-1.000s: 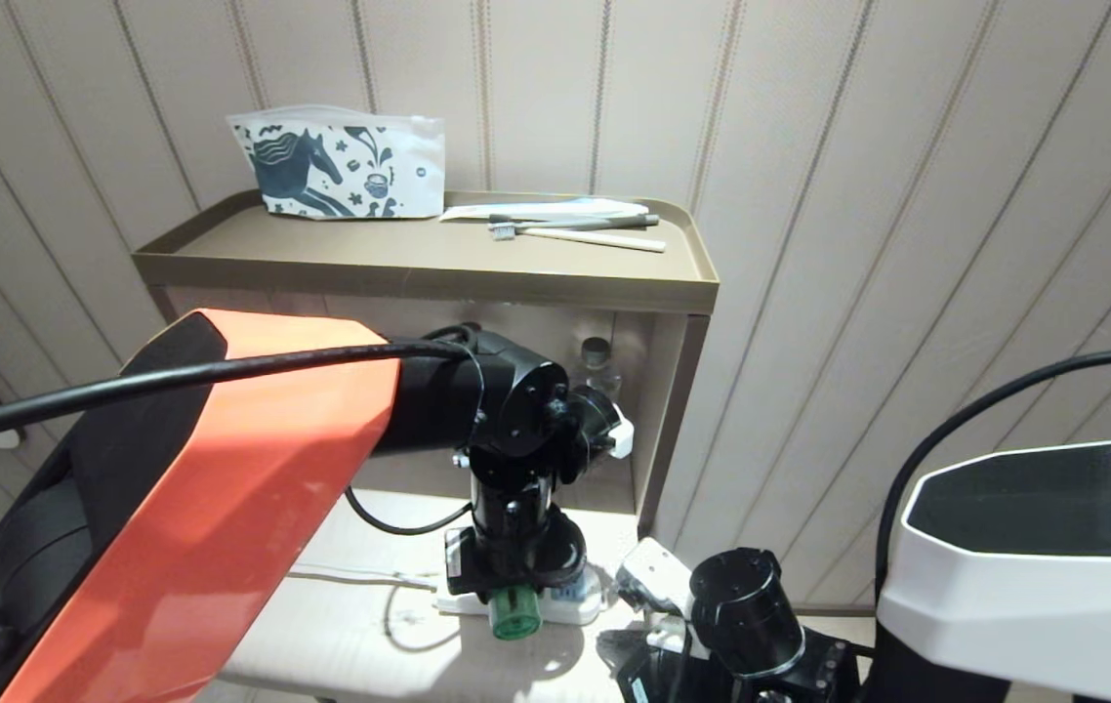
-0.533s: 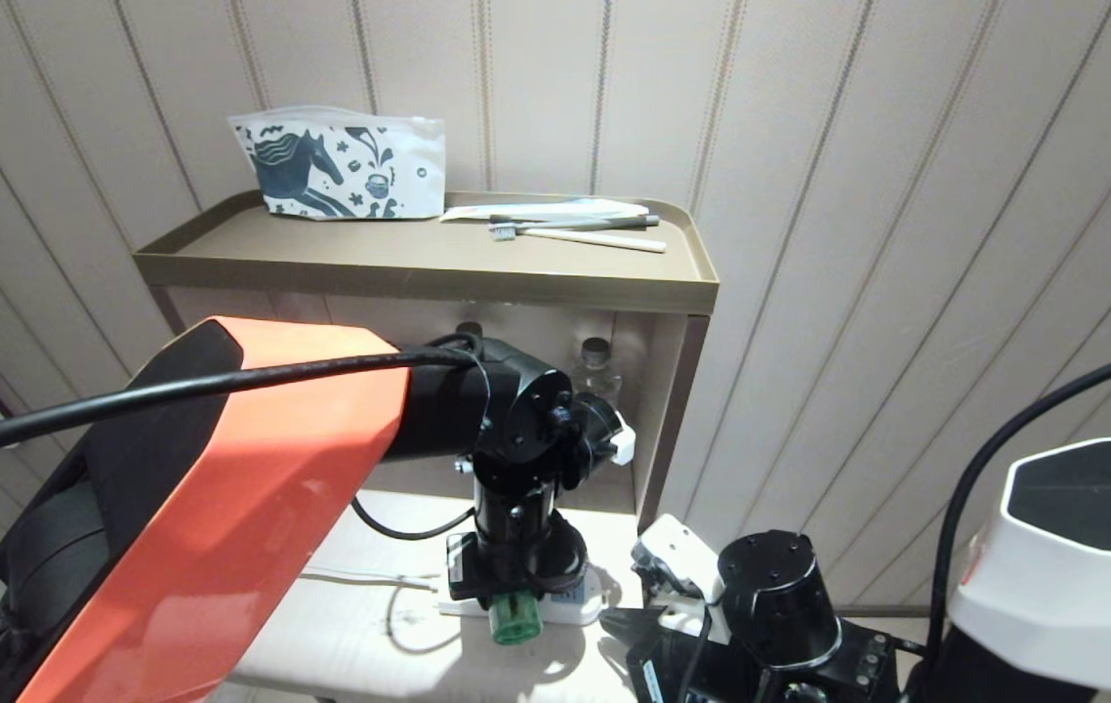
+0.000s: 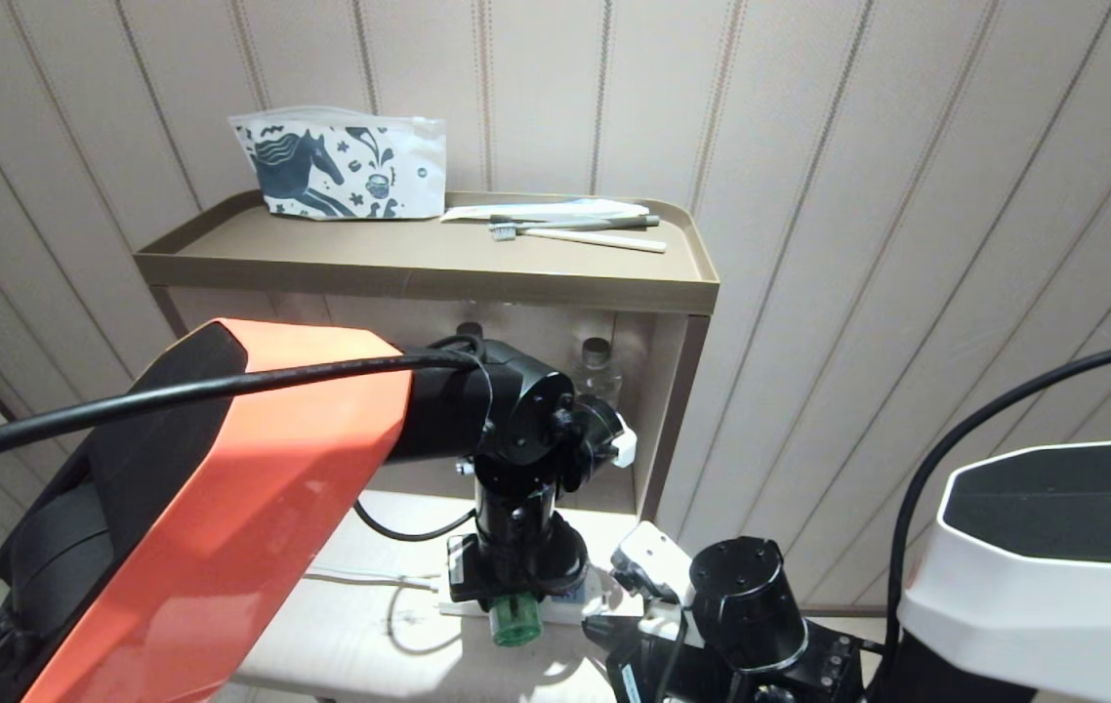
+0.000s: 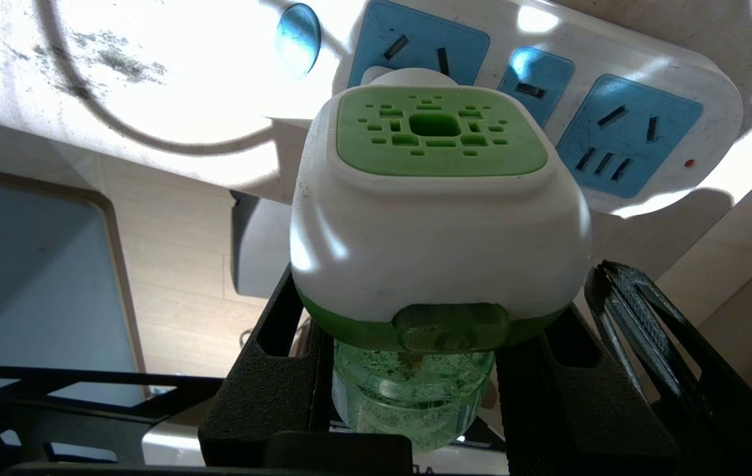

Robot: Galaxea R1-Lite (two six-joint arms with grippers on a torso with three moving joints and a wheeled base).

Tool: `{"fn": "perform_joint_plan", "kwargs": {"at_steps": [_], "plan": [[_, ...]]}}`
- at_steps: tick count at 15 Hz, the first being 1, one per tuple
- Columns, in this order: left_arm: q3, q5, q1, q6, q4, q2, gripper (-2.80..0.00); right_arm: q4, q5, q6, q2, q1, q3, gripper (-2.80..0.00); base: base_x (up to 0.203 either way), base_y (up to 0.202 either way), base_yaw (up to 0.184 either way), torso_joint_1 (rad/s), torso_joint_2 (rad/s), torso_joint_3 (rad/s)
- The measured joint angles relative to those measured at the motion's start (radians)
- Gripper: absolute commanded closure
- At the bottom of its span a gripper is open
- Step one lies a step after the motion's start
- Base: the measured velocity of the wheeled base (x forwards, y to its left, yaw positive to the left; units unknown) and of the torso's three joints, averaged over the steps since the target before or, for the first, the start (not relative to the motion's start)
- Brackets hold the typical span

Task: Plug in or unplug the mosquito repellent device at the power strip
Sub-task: Hold the socket with your right hand and unplug it with your left hand

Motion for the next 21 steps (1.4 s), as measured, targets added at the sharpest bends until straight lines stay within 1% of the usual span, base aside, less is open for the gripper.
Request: {"fn": "perform_joint_plan", "kwargs": {"at_steps": [5, 11, 21], "plan": [[0.002, 0.000, -0.001, 0.000, 0.001, 0.000, 0.00, 0.002, 0.000, 0.002, 0.050, -0.001, -0.060, 0.00, 0.000, 0.000, 0.000, 0.000, 0.00, 0.000], [0.002, -0.001, -0.001, 0.000, -0.002, 0.005, 0.00, 0.005, -0.003, 0.002, 0.080, -0.002, -0.092, 0.00, 0.000, 0.000, 0.000, 0.000, 0.00, 0.000], [0.003, -0.001, 0.000, 0.000, -0.001, 0.007, 0.00, 0.005, -0.025, 0.014, 0.039, -0.016, -0.103, 0.00, 0.000, 0.000, 0.000, 0.000, 0.00, 0.000]]}}
